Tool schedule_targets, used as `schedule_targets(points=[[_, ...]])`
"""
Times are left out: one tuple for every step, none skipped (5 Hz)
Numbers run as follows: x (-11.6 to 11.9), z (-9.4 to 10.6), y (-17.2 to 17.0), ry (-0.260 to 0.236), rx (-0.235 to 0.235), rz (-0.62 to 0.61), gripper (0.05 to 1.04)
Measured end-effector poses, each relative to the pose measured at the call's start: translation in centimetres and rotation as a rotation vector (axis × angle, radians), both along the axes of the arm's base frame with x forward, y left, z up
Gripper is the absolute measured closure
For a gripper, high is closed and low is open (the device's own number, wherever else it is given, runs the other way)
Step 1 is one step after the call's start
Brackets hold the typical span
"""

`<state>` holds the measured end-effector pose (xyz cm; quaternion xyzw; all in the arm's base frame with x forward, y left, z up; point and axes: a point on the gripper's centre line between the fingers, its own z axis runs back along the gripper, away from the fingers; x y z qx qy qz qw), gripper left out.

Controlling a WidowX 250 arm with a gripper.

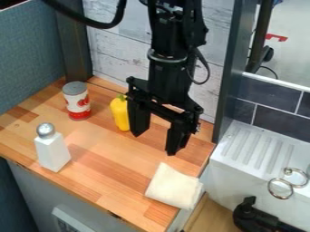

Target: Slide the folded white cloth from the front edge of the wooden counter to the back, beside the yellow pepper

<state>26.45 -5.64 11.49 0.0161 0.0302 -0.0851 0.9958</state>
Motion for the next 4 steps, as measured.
schedule_targets(points=[[-0.2,-0.9,0.0,0.030,0.005,0.000,0.082],[0.0,-2.0,-0.4,-0.007,-0.030,0.014,0.082],[-0.1,-3.8,-1.0,0.008,-0.063,0.030,0.082],[0.1,-5.7,-2.0,0.048,-0.117,0.042,0.082]])
